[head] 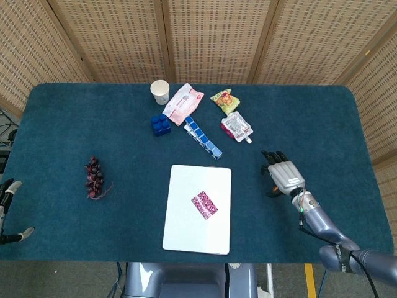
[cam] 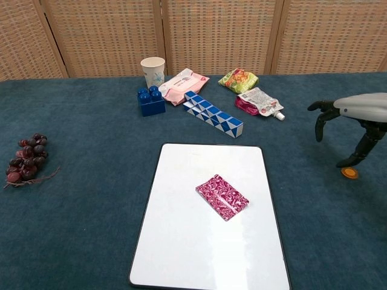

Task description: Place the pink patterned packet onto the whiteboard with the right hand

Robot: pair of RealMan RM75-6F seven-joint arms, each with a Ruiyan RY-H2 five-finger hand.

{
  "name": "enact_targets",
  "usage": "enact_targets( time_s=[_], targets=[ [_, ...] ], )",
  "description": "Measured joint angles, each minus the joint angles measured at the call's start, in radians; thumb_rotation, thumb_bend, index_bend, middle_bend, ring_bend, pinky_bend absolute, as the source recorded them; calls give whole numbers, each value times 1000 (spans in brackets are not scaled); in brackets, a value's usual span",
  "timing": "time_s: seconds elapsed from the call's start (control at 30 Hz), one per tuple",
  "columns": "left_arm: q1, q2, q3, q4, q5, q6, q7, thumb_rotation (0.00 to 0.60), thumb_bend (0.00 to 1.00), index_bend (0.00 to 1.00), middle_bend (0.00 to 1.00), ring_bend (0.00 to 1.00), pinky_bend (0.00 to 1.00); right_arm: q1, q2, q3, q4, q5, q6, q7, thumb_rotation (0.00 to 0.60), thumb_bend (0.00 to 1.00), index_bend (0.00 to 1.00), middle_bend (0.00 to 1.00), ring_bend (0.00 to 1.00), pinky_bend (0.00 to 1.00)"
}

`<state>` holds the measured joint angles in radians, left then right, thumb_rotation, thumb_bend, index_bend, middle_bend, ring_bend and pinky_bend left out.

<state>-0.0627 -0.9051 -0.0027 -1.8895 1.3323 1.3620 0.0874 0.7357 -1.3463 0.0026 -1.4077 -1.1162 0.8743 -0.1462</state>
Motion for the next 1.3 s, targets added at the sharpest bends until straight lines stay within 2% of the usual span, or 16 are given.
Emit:
enact_targets(
  time_s=[0.13,0.43,1.3],
  targets=[
    [-4,-4,3,1,2,-7,6,600,0,0,0,0,0,-24,-29,-1,50,-25,-10,54,600,260,405,0,0,0],
    [-6,-5,1,0,-5,-10,9,600,0,0,0,0,0,-54,-60,10,118,-67,-33,128,600,260,407,0,0,0],
    [-7,-9,2,0,-9,-9,18,600,0,0,0,0,0,-81,-111,26,255,-106,-105,161,600,260,431,0,0,0]
  ],
)
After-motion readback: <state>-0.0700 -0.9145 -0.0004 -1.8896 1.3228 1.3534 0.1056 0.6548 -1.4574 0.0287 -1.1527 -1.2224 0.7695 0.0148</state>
